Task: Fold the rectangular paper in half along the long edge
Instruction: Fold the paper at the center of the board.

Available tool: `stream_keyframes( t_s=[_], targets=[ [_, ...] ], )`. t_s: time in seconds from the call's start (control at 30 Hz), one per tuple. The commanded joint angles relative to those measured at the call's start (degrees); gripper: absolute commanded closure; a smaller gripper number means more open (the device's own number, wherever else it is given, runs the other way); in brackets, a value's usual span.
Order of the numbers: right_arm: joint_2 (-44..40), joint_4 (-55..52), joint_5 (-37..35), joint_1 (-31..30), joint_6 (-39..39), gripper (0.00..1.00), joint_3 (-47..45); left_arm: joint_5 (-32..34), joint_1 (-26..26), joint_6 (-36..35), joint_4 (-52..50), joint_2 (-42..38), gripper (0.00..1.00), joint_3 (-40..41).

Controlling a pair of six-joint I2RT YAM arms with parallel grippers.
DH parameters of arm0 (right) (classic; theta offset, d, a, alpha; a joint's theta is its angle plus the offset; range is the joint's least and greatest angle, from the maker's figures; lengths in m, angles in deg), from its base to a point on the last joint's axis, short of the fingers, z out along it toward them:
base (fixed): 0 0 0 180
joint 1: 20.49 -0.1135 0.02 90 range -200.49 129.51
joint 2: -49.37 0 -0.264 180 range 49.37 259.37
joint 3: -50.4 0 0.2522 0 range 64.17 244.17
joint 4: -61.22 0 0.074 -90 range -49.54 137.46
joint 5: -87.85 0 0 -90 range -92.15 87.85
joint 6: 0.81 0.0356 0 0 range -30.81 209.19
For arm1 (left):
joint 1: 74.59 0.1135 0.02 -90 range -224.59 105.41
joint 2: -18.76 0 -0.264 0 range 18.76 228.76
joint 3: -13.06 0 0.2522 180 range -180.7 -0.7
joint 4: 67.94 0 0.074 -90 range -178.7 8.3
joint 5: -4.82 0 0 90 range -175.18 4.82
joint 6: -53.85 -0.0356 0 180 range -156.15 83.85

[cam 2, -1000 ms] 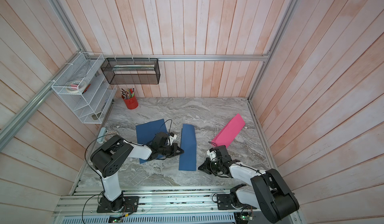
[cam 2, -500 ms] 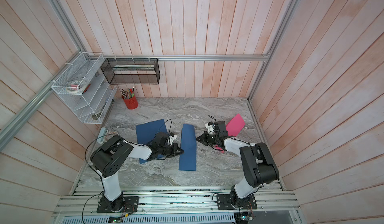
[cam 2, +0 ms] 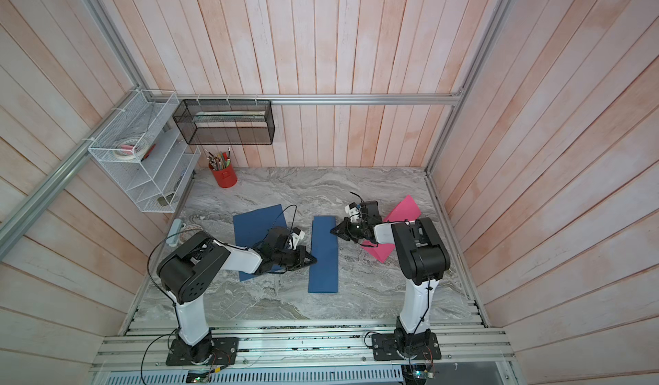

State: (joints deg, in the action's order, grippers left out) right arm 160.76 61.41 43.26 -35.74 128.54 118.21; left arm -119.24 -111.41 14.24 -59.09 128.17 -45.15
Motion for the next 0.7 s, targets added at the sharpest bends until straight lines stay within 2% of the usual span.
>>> stream_keyframes(
  t_s=[0.0, 0.67],
  targets=[
    [1.4, 3.6, 1.8, -0.2, 0.4, 1.0, -0.3, 3.1, -0.4, -1.3, -7.8, 2.0, 1.0, 0.8],
    [6.4, 13.3, 9.1, -2.2, 4.4, 1.0, 0.5, 3.1, -0.4, -1.6, -8.3, 1.5, 1.0, 0.1]
  ],
)
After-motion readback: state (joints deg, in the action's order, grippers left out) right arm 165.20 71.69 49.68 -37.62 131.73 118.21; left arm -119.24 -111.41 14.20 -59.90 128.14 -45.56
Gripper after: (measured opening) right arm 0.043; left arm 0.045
